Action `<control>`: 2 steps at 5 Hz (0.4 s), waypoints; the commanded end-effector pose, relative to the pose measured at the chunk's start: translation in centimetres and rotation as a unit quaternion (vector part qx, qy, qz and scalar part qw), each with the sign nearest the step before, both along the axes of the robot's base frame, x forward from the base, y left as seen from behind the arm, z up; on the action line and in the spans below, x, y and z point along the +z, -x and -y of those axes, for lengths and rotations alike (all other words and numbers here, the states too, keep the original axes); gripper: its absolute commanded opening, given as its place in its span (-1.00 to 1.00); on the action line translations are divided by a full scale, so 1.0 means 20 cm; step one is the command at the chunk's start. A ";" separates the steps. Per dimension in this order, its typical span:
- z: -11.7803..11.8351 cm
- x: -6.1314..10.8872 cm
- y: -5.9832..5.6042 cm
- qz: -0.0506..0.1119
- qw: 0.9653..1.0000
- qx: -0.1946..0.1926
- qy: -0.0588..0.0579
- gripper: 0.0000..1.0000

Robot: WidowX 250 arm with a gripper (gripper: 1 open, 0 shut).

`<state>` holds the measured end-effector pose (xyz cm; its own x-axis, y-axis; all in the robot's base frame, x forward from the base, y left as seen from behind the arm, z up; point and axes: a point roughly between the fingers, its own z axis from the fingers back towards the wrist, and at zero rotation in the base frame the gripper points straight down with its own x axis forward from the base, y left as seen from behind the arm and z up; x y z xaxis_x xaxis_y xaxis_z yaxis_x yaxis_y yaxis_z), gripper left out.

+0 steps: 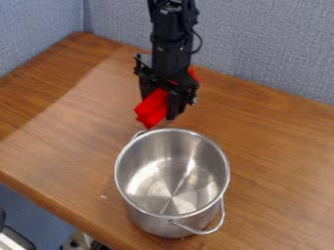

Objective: Move the red object from the metal pot to the table

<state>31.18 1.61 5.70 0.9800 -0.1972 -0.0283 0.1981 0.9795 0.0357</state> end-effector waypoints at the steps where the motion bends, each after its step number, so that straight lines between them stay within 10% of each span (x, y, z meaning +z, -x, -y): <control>1: 0.03 0.10 -0.06 0.040 0.999 -0.005 0.001 -1.00; 2: 0.04 0.10 -0.07 0.042 0.999 -0.005 0.002 -1.00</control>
